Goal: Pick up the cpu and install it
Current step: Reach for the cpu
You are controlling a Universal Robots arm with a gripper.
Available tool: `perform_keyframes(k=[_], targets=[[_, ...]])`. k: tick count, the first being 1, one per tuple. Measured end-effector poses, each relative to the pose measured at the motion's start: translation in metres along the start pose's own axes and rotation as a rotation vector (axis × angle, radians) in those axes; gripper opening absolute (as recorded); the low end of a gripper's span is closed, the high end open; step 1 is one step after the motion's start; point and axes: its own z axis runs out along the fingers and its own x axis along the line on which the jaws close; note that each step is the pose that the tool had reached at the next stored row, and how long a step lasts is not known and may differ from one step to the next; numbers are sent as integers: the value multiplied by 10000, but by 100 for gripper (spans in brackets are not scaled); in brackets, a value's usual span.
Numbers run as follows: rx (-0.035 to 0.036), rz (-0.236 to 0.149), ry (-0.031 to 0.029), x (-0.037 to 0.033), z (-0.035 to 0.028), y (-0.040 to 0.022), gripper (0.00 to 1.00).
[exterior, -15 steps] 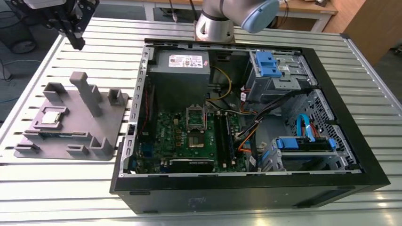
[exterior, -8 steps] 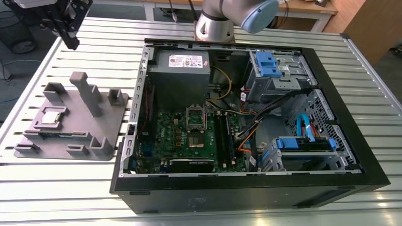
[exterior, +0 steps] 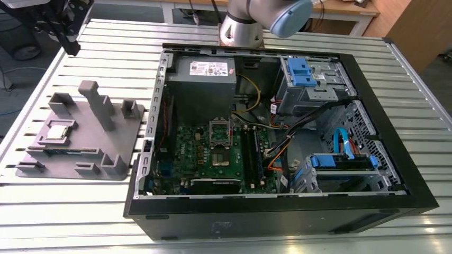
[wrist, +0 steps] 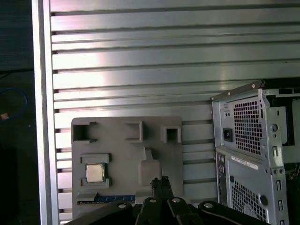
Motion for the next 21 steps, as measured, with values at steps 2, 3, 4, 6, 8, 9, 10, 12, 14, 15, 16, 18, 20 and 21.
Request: perform_keyframes(k=[2,3,4,6,8,9,10,12,14,15,16,18,20,21], targets=[[0,0,-1,38,-1,-3,11],[0,0,0,56,-2,-4,11],[0,0,-1,72,-2,-5,11],[0,0,-1,99,-3,-7,11],[0,1,-1,121,-4,-9,11],[0,1,-1,131,-4,-10,11],[0,1,-1,140,-5,-11,11],[1,0,0,148,-5,-11,11],[0,-1,0,148,-5,-11,11],[1,0,0,149,-5,-11,11],[0,0,-1,150,-5,-11,11],[0,0,-1,150,-5,-11,11],[0,0,-1,151,-5,-11,11],[-2,1,-3,155,-3,-12,11]])
